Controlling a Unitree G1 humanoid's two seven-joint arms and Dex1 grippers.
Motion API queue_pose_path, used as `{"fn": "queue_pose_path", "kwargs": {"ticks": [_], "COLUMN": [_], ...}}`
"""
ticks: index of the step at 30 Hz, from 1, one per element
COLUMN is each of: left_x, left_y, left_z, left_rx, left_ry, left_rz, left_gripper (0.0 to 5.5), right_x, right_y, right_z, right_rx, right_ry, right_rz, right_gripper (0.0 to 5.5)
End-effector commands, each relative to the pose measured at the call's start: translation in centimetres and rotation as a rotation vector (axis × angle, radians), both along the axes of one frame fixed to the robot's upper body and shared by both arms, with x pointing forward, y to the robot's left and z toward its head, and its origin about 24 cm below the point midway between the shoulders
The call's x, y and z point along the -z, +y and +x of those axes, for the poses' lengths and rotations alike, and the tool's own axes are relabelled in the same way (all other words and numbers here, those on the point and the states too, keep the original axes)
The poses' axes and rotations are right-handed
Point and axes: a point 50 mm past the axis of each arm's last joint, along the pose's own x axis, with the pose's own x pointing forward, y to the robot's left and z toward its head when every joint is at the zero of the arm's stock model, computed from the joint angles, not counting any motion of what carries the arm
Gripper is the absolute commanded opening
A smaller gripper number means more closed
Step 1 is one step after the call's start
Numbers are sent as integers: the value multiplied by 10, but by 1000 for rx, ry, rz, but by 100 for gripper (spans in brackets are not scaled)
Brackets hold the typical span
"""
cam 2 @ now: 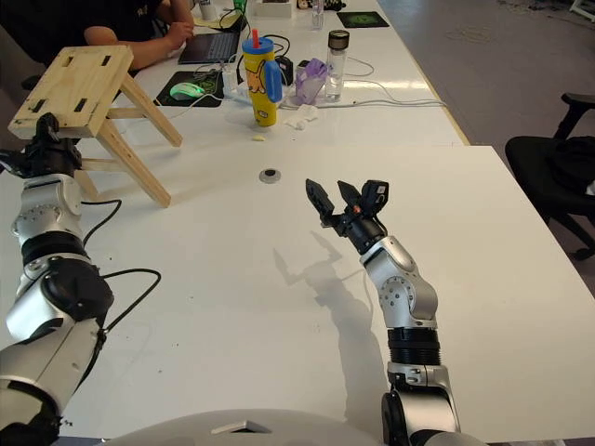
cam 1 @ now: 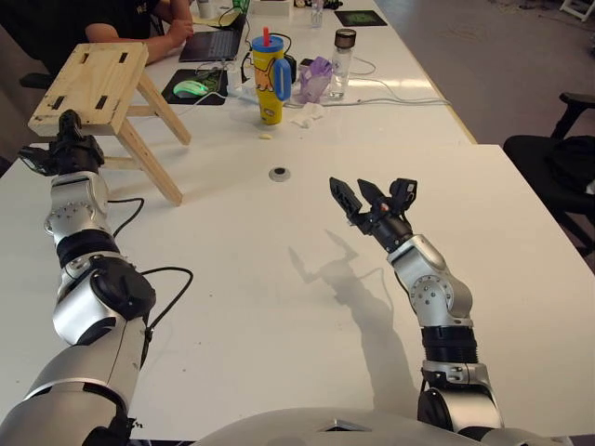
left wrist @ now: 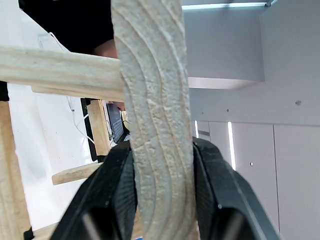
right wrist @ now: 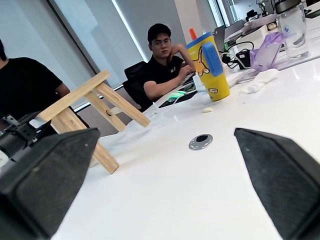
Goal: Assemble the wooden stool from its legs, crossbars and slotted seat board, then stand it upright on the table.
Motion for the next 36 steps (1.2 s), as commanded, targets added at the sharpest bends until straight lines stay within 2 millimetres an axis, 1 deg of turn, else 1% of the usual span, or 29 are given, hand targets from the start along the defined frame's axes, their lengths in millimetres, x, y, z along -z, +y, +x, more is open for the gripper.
{"fn": "queue_pose_path", "kwargs": {"ticks": [1, 2, 3, 5, 6, 8, 10, 14, 18, 20, 22, 23, 26, 28, 30, 32, 35, 36], "left_x": [32, 29, 27, 22, 19, 14, 10, 6, -3, 1, 15, 22, 50, 59, 60, 55, 38, 34], "left_y": [-12, -12, -12, -12, -13, -11, -11, -13, -18, -19, -20, -24, -41, -51, -65, -80, -102, -108], "left_z": [0, 1, 1, 2, 2, 2, 1, -3, -20, -31, -47, -55, -74, -76, -68, -59, -48, -44], "left_rx": [49, 47, 48, 42, 42, 25, 18, 25, 59, 53, 53, 67, 112, 146, 195, 254, 330, 359], "left_ry": [146, 129, 112, 76, 62, 30, 9, -37, -198, -198, -141, -110, 8, 57, 97, 108, 78, 68], "left_rz": [63, 64, 68, 67, 71, 58, 39, 9, -48, -53, -29, -4, 67, 109, 208, 351, 595, 645], "left_gripper": [201, 207, 228, 251, 274, 297, 335, 392, 457, 486, 524, 537, 537, 537, 537, 537, 537, 537], "right_x": [1, 2, 3, 5, 6, 8, 10, 15, 26, 28, 28, 27, 26, 25, 25, 22, 15, 12], "right_y": [-1, -1, 0, 3, 4, 5, 6, 6, 6, 6, 7, 6, 6, 6, 6, 7, 8, 10], "right_z": [1, 1, 0, -1, -1, -3, -4, -8, -14, -17, -19, -19, -19, -17, -14, -9, 3, 6], "right_rx": [-10, -12, -16, -29, -32, -37, -45, -48, -45, -50, -54, -54, -53, -42, -8, 41, 200, 247], "right_ry": [8, 12, 16, 24, 26, 30, 37, 50, 77, 84, 85, 84, 78, 70, 66, 49, 17, 23], "right_rz": [-10, -12, -16, -14, -12, -11, -18, -29, -43, -43, -41, -40, -42, -48, -64, -102, -254, -278], "right_gripper": [499, 499, 499, 499, 499, 499, 499, 499, 499, 499, 499, 499, 499, 499, 499, 499, 499, 499]}}
